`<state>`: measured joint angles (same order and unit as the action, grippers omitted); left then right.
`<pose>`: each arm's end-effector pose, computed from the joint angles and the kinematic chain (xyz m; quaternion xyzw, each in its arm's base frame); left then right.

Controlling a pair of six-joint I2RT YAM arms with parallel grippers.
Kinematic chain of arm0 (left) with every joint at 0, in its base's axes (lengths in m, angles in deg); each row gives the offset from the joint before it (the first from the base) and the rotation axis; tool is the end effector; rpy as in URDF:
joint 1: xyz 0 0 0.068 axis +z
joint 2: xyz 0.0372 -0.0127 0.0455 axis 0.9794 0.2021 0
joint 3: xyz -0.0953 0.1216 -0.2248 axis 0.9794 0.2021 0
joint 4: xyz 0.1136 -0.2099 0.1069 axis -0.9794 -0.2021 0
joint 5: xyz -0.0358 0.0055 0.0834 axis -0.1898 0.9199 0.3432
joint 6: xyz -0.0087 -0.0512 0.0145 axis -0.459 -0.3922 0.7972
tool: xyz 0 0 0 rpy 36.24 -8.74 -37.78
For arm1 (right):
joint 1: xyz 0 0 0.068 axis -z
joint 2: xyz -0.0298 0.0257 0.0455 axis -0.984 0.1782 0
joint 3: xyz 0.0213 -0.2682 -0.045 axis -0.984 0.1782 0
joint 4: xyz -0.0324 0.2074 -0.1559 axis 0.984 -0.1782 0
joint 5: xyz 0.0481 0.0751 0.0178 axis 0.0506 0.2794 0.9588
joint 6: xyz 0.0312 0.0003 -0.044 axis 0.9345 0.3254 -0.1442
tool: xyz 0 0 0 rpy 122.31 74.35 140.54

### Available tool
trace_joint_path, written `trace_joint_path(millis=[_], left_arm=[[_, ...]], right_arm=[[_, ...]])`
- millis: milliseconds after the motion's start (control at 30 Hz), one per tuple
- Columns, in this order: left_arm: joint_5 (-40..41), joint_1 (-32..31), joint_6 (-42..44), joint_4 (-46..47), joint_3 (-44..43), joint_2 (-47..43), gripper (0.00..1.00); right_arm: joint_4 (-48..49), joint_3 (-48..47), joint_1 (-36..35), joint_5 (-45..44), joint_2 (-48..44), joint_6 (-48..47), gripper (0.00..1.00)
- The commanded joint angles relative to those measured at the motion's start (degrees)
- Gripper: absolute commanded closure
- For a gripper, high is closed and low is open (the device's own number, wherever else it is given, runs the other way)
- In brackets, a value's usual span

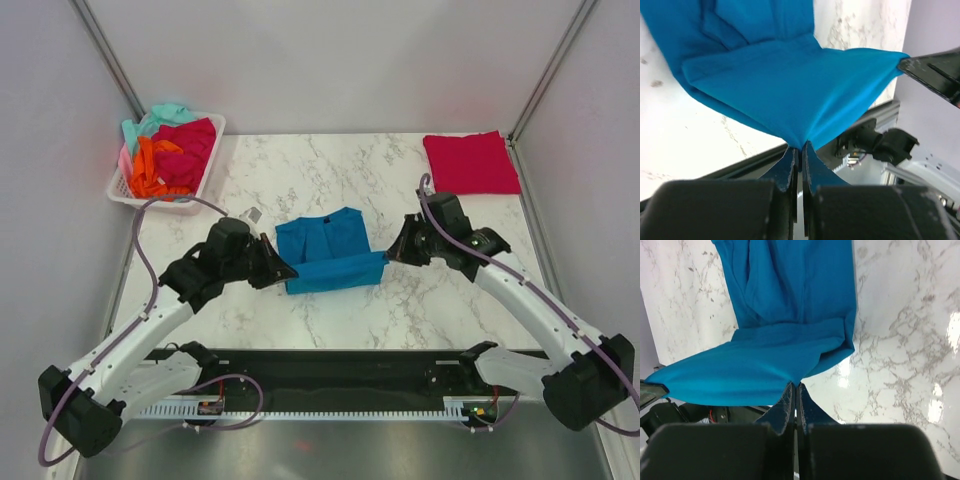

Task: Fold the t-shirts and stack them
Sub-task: Fold the tshirt

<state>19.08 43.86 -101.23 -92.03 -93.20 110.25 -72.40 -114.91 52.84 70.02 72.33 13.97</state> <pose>0.1530 -0.1147 0.2877 -0.0893 0.8943 -0.3658 0.2416 0.1976 0.1076 0.2882 0.0845 0.9211 0.2789 0.2583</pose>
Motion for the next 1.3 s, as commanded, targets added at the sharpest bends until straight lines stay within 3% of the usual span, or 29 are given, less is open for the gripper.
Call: trace_joint_path(millis=[0,400,700,733,800,833,867,933,967,1000,1133,1267], left_arm=[[0.19,4.31,5.16,-1.75,-3.81,2.28,0.98],[-9.3,19.97,15.62,1.68,-10.05,18.27,0.98],[-11.68,25.69,19.75,3.53,-24.44,41.37,0.98],[-12.03,25.95,20.36,3.18,-26.03,44.44,0.98],[-12.29,27.18,20.11,3.0,-30.59,52.35,0.98],[-13.51,27.53,20.54,2.56,-32.71,55.08,0.78],[-14.66,28.23,20.98,2.12,-35.08,57.46,0.59],[-16.25,28.5,21.77,-1.11,-43.6,64.76,0.28],[-16.25,28.5,21.86,-4.7,-46.33,66.43,0.23],[-16.69,28.5,21.86,-5.17,-49.14,66.97,0.02],[-13.71,28.5,22.65,-5.7,-49.7,61.97,0.0],[-14.05,28.24,23.79,-5.97,-45.92,55.3,0.0]], right_arm=[[-0.47,-7.29,0.09,-4.55,5.4,-4.94,1.0],[1.72,-25.21,2.63,-3.06,30.0,-10.49,1.0],[3.04,-38.83,6.5,-0.68,47.92,-11.81,1.0],[3.83,-40.25,6.77,-0.42,49.78,-11.81,0.89],[3.66,-46.11,7.47,0.81,56.52,-12.42,0.54],[2.88,-48.41,8.34,1.68,58.74,-12.42,0.38],[1.56,-51.04,8.87,1.43,60.94,-12.34,0.29],[0.32,-55.46,10.28,1.69,64.04,-12.25,0.23],[0.32,-55.81,10.63,1.61,64.04,-12.16,0.21],[0.76,-55.21,11.07,1.26,62.91,-12.16,0.2],[6.28,-45.3,11.43,1.69,56.06,-12.34,0.13],[18.75,-29.56,11.43,11.41,49.11,-10.76,0.08]])
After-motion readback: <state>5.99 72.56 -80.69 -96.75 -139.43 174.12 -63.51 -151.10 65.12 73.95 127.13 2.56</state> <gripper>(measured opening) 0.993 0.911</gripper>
